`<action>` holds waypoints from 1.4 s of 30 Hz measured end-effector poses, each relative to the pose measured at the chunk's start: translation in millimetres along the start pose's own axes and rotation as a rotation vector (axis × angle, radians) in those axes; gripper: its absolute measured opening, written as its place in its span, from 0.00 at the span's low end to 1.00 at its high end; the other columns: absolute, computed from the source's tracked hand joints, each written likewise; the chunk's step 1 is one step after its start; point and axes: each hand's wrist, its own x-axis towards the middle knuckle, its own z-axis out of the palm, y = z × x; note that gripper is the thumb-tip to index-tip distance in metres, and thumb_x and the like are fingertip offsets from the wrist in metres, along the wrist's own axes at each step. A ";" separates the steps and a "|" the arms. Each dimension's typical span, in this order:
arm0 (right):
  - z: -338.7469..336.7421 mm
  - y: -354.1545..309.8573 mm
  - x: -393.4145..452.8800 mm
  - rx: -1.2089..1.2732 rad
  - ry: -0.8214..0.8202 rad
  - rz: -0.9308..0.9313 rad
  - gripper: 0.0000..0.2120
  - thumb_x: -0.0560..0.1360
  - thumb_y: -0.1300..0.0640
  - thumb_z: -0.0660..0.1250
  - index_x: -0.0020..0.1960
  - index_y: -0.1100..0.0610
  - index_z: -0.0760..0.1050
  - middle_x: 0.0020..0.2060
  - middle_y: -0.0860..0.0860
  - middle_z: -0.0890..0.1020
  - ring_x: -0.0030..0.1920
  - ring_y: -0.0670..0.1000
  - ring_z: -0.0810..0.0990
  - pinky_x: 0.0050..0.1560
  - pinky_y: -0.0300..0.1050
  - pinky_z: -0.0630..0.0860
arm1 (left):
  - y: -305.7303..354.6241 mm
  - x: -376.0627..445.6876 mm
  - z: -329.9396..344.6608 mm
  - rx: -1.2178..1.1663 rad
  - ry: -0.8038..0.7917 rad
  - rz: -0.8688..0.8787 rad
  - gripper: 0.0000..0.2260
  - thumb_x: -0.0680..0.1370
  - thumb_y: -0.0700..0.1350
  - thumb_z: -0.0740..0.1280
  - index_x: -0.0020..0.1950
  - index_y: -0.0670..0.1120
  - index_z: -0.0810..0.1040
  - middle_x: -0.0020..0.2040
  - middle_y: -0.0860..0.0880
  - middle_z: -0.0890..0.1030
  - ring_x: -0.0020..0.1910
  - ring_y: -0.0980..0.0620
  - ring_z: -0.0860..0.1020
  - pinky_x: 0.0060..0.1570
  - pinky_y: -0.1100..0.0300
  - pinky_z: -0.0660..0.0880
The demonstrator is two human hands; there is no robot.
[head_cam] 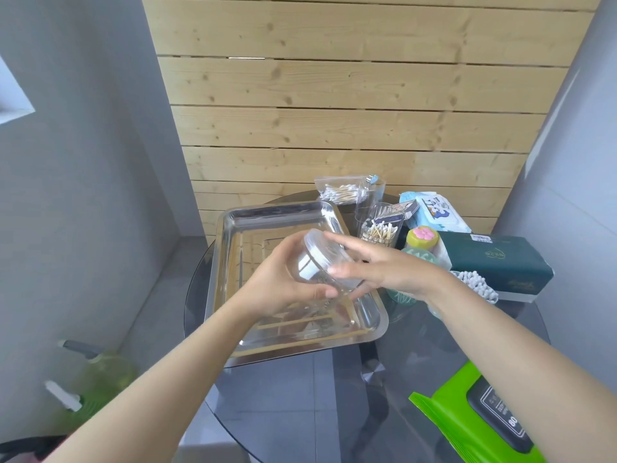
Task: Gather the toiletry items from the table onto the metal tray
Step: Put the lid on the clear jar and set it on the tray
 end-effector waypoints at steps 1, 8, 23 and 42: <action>-1.0 1.3 0.2 0.015 0.005 -0.029 0.38 0.67 0.40 0.72 0.72 0.36 0.59 0.73 0.45 0.64 0.61 0.46 0.79 0.59 0.48 0.79 | -0.7 1.3 -4.4 -0.013 -0.001 0.000 0.42 0.58 0.50 0.81 0.69 0.50 0.67 0.68 0.55 0.74 0.69 0.58 0.70 0.67 0.43 0.70; 5.5 -1.5 4.3 0.039 0.208 -0.100 0.37 0.57 0.36 0.76 0.65 0.38 0.73 0.60 0.37 0.74 0.50 0.35 0.78 0.55 0.47 0.81 | -3.2 -0.6 -6.1 0.039 0.079 0.058 0.43 0.58 0.55 0.80 0.69 0.50 0.68 0.64 0.53 0.77 0.68 0.53 0.72 0.68 0.44 0.69; 12.8 -28.1 14.0 0.107 0.068 -0.030 0.39 0.70 0.49 0.72 0.75 0.45 0.57 0.74 0.46 0.64 0.68 0.44 0.67 0.64 0.41 0.64 | -10.8 -9.7 -27.2 0.108 0.107 0.045 0.48 0.55 0.58 0.81 0.70 0.61 0.61 0.71 0.54 0.66 0.71 0.59 0.65 0.72 0.49 0.65; 22.8 -32.1 35.4 -0.175 0.224 -0.036 0.43 0.63 0.40 0.75 0.73 0.48 0.63 0.70 0.47 0.72 0.68 0.48 0.72 0.58 0.39 0.66 | -28.3 -6.2 -28.2 0.025 0.131 0.002 0.40 0.59 0.51 0.82 0.66 0.56 0.65 0.64 0.59 0.74 0.65 0.60 0.73 0.66 0.55 0.71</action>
